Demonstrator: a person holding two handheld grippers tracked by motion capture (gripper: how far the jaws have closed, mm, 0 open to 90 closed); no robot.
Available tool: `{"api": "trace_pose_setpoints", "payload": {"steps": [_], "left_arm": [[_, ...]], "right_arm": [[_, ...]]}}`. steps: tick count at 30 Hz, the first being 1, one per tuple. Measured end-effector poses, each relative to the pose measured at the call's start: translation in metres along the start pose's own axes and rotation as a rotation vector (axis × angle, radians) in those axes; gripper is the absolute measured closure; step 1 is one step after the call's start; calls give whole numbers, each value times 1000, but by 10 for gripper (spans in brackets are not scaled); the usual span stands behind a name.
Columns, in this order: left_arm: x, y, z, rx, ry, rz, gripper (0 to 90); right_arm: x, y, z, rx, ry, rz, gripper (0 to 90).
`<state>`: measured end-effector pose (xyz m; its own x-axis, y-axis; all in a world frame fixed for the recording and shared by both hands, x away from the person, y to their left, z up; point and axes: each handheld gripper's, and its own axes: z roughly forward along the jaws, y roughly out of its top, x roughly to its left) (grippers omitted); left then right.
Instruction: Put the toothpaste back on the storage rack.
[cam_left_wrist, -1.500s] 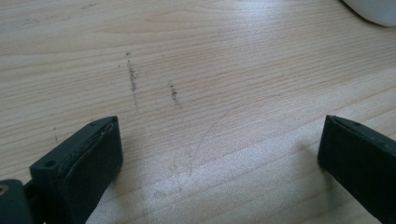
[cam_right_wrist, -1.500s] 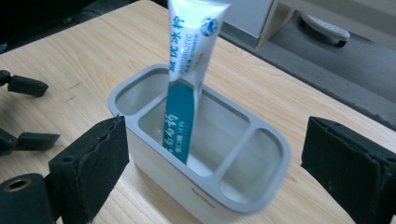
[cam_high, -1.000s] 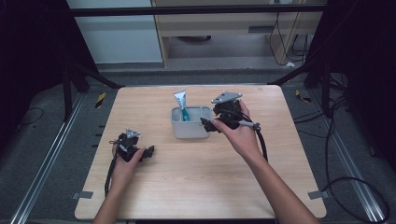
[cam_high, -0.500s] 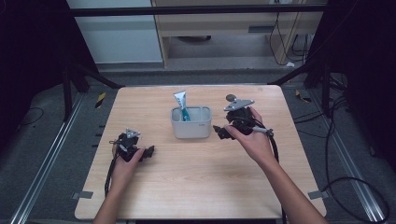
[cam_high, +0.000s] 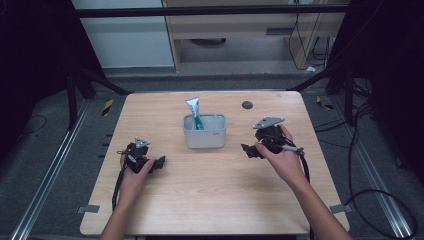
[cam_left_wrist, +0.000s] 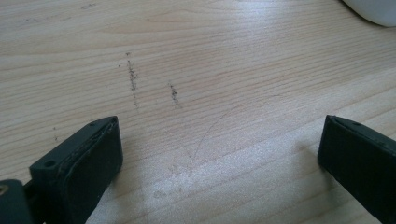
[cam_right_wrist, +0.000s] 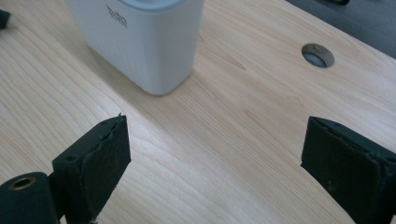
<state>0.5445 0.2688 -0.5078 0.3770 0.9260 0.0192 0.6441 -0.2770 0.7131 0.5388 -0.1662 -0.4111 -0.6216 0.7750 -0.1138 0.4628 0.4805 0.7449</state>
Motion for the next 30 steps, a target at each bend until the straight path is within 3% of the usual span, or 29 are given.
{"api": "trace_pose_setpoints", "payload": {"steps": [30], "left_arm": [[0, 0, 0, 0, 0, -1, 0]], "right_arm": [[-36, -78, 11, 59, -25, 125, 84]]}}
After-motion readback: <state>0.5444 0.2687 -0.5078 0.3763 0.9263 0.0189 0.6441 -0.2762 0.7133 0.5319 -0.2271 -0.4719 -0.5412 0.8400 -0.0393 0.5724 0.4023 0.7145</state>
